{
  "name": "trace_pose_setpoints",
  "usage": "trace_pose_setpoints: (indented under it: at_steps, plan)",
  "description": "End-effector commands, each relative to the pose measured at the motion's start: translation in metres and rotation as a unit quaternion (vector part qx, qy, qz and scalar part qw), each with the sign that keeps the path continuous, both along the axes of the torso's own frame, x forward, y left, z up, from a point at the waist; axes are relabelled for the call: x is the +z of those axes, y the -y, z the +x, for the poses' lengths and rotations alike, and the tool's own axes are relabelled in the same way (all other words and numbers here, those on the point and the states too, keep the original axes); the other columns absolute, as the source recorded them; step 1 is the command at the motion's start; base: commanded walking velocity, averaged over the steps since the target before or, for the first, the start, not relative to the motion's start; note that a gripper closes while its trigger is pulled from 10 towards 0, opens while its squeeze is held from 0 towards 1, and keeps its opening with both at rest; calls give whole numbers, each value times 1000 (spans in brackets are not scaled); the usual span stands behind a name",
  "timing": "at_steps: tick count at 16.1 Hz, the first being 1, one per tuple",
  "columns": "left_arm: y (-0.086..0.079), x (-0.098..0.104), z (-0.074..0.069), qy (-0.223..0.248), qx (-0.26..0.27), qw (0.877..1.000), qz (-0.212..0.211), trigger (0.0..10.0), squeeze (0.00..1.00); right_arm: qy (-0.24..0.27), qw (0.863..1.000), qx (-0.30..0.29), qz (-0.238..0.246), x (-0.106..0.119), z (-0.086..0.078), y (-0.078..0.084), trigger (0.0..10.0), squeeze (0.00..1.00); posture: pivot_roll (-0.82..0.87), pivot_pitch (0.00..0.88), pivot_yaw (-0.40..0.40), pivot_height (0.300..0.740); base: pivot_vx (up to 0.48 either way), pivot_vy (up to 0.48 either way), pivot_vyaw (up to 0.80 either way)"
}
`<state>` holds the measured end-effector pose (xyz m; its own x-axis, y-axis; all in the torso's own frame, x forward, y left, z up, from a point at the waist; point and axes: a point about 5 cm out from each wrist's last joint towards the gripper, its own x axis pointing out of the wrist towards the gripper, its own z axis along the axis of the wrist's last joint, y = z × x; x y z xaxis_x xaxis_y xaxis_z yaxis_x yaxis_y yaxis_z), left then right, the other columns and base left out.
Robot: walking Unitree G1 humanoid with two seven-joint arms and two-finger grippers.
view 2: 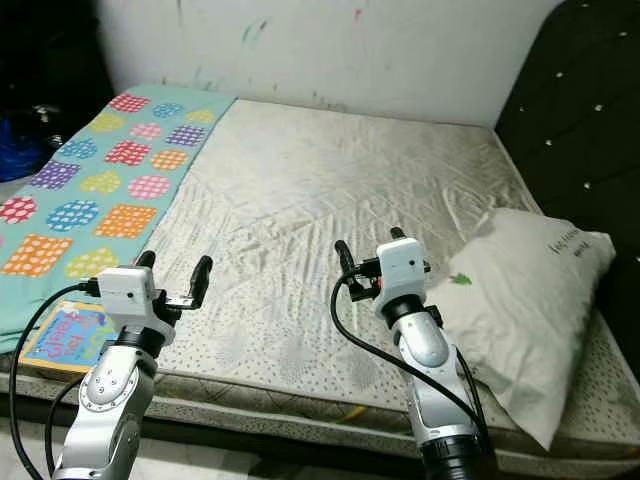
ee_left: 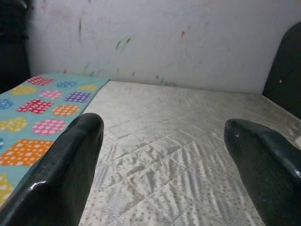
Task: Clean up the room
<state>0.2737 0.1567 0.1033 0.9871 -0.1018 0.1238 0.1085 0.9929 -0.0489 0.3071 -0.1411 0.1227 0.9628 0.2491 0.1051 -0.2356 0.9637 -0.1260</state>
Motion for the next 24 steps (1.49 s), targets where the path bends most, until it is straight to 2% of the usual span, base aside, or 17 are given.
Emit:
trace_pose_setpoints:
  at_steps: [1,6,15,18,24]
  plan:
    - [2,3,1,7,-8,1000,-1,10000,0,6,1000,0,-3,2,0,0,10000,0,-102,1,-37,740,337,0,0]
    - [4,3,3,8,-11,1000,-3,10000,0,8,1000,-2,-6,2,0,3,10000,0,-110,0,-34,740,336,0,0]
    - [9,1,7,-4,6,1000,-4,10000,0,10,1000,-4,-22,2,2,7,10000,0,-116,0,-37,740,0,0,44]
    - [10,1,8,-4,7,1000,-8,10000,0,9,1000,-4,-22,2,1,7,10000,0,-118,0,-44,740,0,-284,685]
    - [9,1,8,-3,11,1000,-11,10000,0,2,1000,-8,-11,1,3,8,10000,0,-118,0,-48,740,0,-306,0]
